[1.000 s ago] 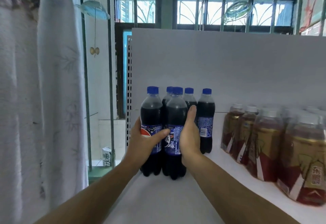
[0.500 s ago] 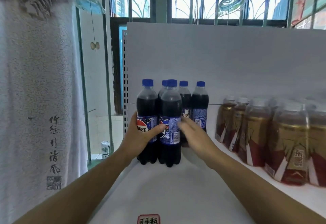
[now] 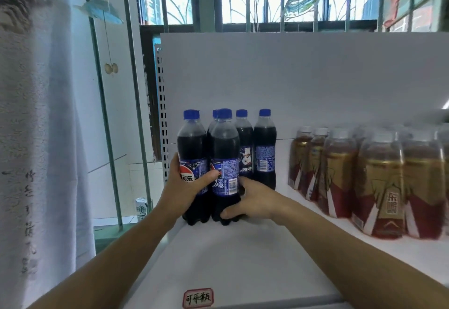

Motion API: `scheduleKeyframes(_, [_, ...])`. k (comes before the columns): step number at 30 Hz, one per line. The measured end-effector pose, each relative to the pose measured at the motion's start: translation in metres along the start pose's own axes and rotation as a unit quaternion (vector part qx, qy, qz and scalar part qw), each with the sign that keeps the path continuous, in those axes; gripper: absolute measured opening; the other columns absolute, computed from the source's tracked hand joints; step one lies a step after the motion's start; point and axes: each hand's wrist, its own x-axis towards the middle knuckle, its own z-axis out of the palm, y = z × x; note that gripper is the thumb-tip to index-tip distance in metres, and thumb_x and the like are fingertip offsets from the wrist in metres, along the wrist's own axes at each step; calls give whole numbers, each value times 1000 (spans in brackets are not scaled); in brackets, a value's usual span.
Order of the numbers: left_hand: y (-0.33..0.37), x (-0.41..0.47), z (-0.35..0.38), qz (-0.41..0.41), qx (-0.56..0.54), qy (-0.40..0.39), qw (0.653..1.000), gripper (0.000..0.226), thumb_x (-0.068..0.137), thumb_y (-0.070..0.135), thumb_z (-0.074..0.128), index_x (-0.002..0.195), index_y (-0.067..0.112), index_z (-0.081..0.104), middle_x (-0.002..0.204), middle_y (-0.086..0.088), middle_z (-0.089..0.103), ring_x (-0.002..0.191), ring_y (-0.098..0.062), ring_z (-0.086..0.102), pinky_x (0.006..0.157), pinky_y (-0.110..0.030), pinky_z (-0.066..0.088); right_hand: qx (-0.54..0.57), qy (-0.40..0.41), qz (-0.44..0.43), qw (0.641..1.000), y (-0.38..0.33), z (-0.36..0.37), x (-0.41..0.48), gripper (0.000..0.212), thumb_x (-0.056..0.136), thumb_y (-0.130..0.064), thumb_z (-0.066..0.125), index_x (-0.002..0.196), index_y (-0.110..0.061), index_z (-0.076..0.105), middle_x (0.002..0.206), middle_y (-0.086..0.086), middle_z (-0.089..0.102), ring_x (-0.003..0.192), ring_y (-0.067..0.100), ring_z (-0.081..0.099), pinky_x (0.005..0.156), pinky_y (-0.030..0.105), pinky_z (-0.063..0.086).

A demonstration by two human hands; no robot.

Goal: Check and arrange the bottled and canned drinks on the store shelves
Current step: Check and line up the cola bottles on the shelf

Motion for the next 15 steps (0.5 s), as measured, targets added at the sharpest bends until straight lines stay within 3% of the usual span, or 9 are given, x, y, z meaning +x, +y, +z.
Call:
scheduleKeyframes(4, [1, -2, 0, 25, 40, 54, 997, 105, 69, 33, 85, 152, 30, 22, 148, 2, 45, 129, -16, 52, 108, -48, 46, 66, -48, -6, 997, 2, -21, -6, 73, 83, -13, 81, 142, -30, 43, 130, -11, 59, 109, 5, 58, 87, 19, 50])
scheduleKeyframes(7, [5, -5, 1, 165, 171, 130, 963, 111, 73, 45, 81, 157, 28, 11, 163, 2, 20, 149, -15, 23, 121, -47, 27, 127, 67, -8, 990, 8, -46, 4, 70, 88, -5, 73, 149, -19, 41, 144, 0, 53, 118, 13, 55, 94, 26, 48])
scheduleKeyframes(10, [21, -10, 11, 401, 296, 107, 860, 76, 86, 29, 72, 150, 11, 35, 158, -7, 32, 149, -24, 26, 121, -50, 23, 130, 250, -1, 959, 23, -56, 27, 60, 90, -8, 71, 144, -13, 46, 140, 5, 57, 116, 17, 54, 100, 34, 46])
scheduleKeyframes(12, [26, -14, 25, 452, 362, 26, 815, 55, 88, 27, 61, 140, 12, 52, 148, -5, 48, 145, -23, 34, 120, -54, 24, 138, 274, 19, 952, 34, -57, 42, 66, 88, -9, 74, 146, -12, 42, 140, 9, 56, 116, 22, 55, 104, 42, 46])
scheduleKeyframes(15, [17, -18, 43, 455, 452, -71, 764, 39, 92, 32, 50, 125, 21, 67, 133, 4, 63, 137, -16, 46, 123, -46, 15, 148, 273, 48, 950, 51, -57, 64, 86, 84, -11, 78, 154, -10, 29, 150, 15, 45, 133, 33, 48, 109, 46, 41])
